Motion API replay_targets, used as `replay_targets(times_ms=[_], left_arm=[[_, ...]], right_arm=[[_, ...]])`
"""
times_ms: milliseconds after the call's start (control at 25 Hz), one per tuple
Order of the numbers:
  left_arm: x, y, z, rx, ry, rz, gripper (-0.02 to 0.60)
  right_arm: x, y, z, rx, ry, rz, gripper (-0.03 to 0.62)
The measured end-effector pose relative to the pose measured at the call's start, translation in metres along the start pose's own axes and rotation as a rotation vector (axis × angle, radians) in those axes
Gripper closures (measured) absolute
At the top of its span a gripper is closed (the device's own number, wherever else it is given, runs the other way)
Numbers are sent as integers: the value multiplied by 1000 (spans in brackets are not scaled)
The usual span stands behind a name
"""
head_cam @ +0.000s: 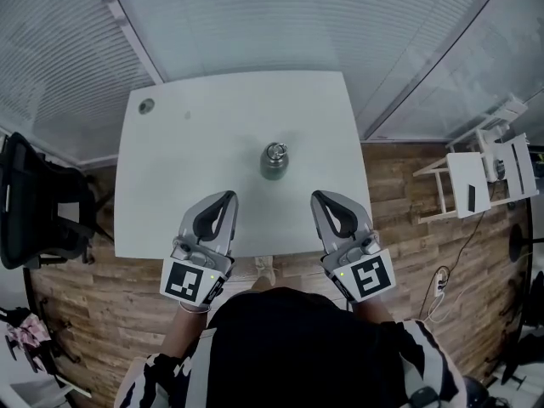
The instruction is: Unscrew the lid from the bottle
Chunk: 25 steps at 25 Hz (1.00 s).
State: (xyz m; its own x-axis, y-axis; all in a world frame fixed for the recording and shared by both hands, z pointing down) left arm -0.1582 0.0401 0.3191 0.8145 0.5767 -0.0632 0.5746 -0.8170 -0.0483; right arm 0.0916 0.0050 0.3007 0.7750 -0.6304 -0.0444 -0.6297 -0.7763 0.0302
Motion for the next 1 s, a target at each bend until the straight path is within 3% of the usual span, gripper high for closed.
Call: replay_targets(times_ms=[600, 1000], left_arm=[[-55, 25, -10, -16, -16, -42, 584], [-59, 28, -14, -25, -26, -1, 584]], right_arm=[[4, 51, -9, -21, -1, -43, 594], [25, 61, -6, -15, -20, -40, 594]])
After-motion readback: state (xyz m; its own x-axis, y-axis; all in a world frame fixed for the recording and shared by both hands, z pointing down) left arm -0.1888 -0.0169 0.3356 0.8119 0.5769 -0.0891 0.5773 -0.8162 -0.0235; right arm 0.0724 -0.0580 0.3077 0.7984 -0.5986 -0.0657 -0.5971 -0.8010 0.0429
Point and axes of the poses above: the fingertips, and each gripper's own axes: y forward along the fingers, x to its right, z out of its top, the point moved 10 cm from there along -y, backward along the fingers, and after that the axes turned 9 degrees about -z, right-handed, at the moved point
